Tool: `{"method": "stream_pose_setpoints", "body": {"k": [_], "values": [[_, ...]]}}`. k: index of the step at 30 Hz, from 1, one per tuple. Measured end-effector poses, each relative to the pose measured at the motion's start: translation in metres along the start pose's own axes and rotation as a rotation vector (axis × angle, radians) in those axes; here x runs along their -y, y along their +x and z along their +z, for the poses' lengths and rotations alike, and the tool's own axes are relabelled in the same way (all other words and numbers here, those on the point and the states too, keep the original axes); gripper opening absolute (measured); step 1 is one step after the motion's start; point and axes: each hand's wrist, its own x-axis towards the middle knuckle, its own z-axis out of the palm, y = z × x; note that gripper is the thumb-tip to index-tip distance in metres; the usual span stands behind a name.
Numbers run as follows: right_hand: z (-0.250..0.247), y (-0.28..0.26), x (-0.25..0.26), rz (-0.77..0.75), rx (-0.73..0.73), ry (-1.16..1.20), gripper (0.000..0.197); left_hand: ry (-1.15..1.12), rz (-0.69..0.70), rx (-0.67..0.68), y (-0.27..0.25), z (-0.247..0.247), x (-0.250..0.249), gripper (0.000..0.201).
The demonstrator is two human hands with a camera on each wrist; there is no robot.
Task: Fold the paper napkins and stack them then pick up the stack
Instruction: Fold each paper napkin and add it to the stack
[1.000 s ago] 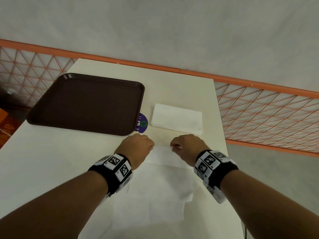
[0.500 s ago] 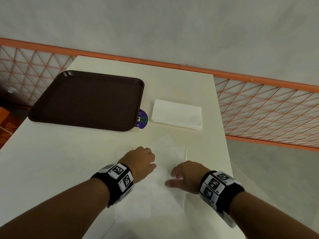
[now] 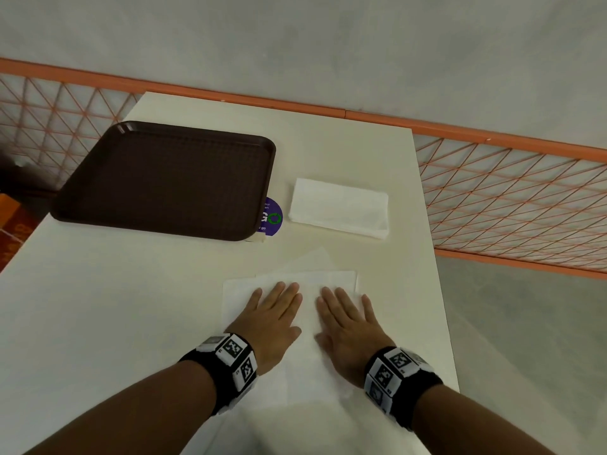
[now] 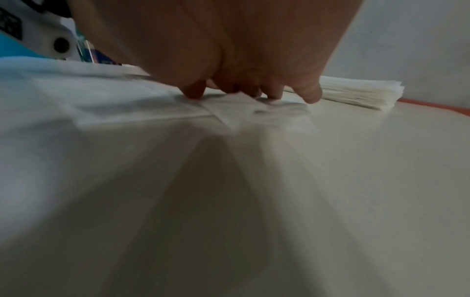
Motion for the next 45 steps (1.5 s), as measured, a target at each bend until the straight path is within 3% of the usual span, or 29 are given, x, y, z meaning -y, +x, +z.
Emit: {"method": "stream_pose_setpoints", "body": {"k": [3, 6, 10, 16, 19, 21, 25, 29, 32, 40, 42, 45], "values": [[0.006, -0.005, -0.017, 0.029, 0.001, -0.009, 0.058, 0.009, -0.021, 0.012, -0.002, 0.005, 0.005, 0.087], [0.002, -0.004, -0.03, 0.064, -0.069, -0.026, 0.054, -0.017, -0.104, -0.016, -0.002, -0.001, 0.01, 0.083], [-0.021, 0.008, -0.029, 0.063, -0.124, -0.047, 0.041, -0.044, -0.1, -0.13, 0.01, -0.026, 0.006, 0.045], [-0.051, 0.035, -0.021, 0.052, 0.084, 0.068, 0.042, -0.122, -0.186, -0.044, 0.03, -0.046, -0.002, 0.033], [-0.06, 0.044, -0.021, 0.09, 0.232, 0.109, 0.04, -0.164, -0.239, 0.012, 0.036, -0.051, -0.003, 0.033], [-0.064, 0.047, -0.021, 0.096, 0.257, 0.131, 0.036, -0.2, -0.218, 0.023, 0.036, -0.053, -0.004, 0.039], [-0.074, 0.043, -0.022, 0.054, 0.203, 0.36, 0.013, -0.277, -0.117, -0.034, 0.033, -0.06, -0.003, 0.034], [-0.091, 0.035, -0.04, 0.028, 0.078, 0.594, 0.004, -0.52, -0.148, -0.011, 0.028, -0.069, 0.014, 0.026], [-0.1, 0.034, -0.065, 0.123, -0.02, 0.773, 0.007, -0.732, -0.178, -0.067, 0.029, -0.074, 0.038, 0.013], [-0.101, 0.066, -0.118, 0.474, -0.194, 1.339, 0.005, -1.364, -0.362, -0.279, 0.076, -0.104, 0.072, 0.013], [-0.106, 0.082, -0.128, 0.511, -0.253, 1.419, 0.003, -1.4, -0.364, -0.339, 0.093, -0.116, 0.074, 0.01], [-0.119, 0.105, -0.144, 0.555, -0.358, 1.444, 0.013, -1.262, -0.402, -0.485, 0.121, -0.131, 0.082, 0.014]]}}
